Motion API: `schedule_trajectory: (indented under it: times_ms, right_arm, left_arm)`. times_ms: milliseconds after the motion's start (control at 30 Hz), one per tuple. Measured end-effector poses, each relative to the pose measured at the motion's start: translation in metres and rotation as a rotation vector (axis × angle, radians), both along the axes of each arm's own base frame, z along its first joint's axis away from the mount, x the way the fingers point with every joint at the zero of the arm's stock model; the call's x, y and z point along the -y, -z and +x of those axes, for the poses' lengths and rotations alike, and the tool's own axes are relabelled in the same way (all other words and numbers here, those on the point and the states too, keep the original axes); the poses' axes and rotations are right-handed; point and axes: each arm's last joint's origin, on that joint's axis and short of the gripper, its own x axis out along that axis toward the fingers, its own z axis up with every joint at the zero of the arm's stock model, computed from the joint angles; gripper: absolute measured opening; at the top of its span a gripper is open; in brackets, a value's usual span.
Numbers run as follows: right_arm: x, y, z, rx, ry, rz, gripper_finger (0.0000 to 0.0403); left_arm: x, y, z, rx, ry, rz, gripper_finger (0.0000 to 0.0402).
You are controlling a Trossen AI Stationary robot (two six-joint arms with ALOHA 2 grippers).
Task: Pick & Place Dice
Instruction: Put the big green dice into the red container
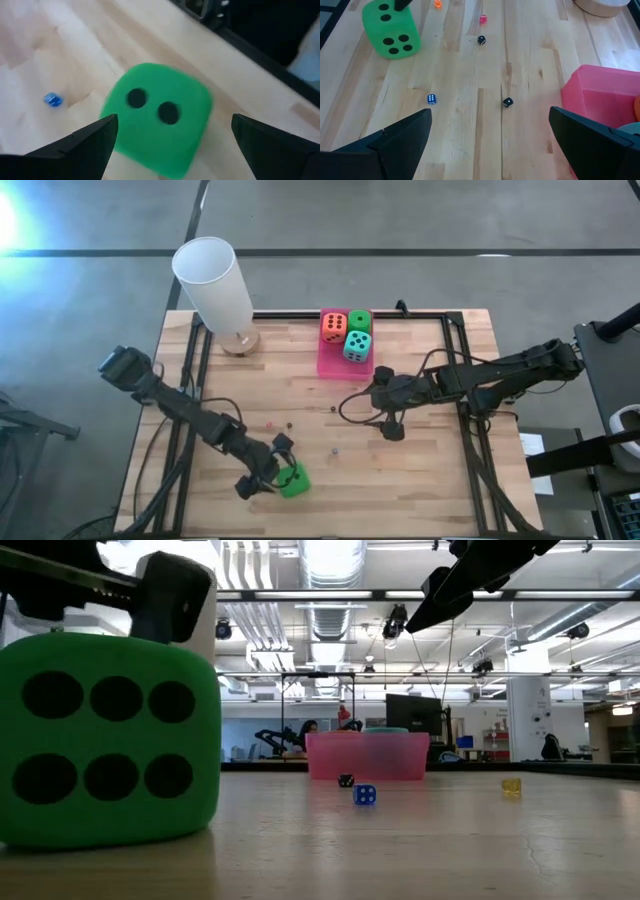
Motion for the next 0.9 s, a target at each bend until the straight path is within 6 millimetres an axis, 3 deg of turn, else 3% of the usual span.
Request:
schedule_trajectory:
  times_ms: [300, 900]
  right_arm:
    - [0.0, 0.0, 0.0, 0.0, 0.0, 0.0, 0.04]
    - [0.0, 0.0, 0.0, 0.0, -0.011, -0.012, 0.04]
  left_arm:
    - [0.023, -0.02, -0.001, 0.078, 0.126, -0.024, 0.0392]
    - [0.005, -0.004, 0.001, 0.07, 0.071, 0.0, 0.0392]
